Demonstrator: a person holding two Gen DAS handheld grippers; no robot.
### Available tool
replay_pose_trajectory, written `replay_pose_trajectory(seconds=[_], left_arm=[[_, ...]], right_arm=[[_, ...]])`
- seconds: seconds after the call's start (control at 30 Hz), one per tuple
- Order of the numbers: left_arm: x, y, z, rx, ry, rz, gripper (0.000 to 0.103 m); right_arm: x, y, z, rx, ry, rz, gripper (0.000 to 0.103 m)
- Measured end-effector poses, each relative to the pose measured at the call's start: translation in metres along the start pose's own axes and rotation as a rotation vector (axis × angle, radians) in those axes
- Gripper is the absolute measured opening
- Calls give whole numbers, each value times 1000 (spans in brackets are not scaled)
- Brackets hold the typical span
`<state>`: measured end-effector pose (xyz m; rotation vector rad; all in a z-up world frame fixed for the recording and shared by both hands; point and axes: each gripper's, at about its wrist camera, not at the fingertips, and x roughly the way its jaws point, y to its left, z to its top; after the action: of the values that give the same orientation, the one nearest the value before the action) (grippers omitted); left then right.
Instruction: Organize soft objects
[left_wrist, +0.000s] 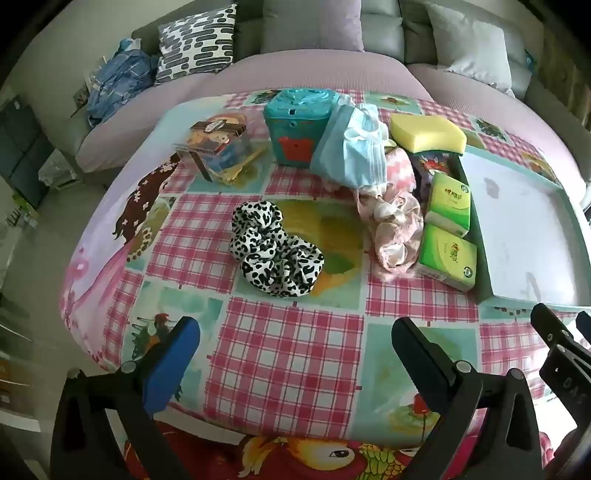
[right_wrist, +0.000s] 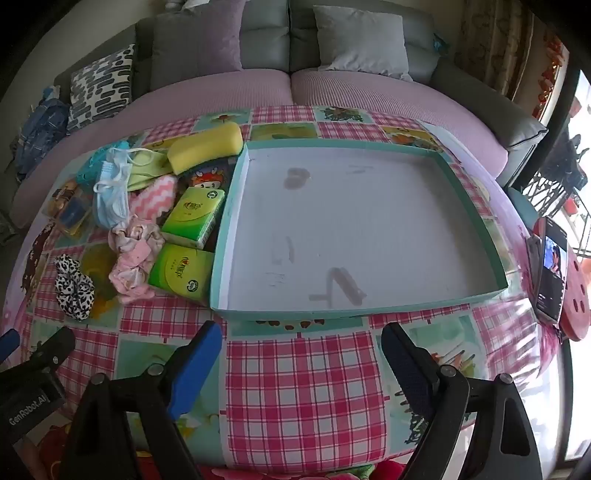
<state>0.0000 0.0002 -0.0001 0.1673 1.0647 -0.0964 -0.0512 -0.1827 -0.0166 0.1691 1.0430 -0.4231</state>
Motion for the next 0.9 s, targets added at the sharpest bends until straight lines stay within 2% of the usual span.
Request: replay_pose_trajectory(seconds=[0.2,0.23,0.37,0.9], left_arm=[[4,6,0,7,28,13,103],[7,-1,3,21,40,38,103],[6,-4,2,39,37,55,103],[10,-3,0,25,47,50,103]], right_arm=[[1,1,0,-2,5,-1,90],[1,1,0,-3,4,-3,90],[0,-1,-2,-7,2,-5,90],[1,1,0,-7,4,-11,90]])
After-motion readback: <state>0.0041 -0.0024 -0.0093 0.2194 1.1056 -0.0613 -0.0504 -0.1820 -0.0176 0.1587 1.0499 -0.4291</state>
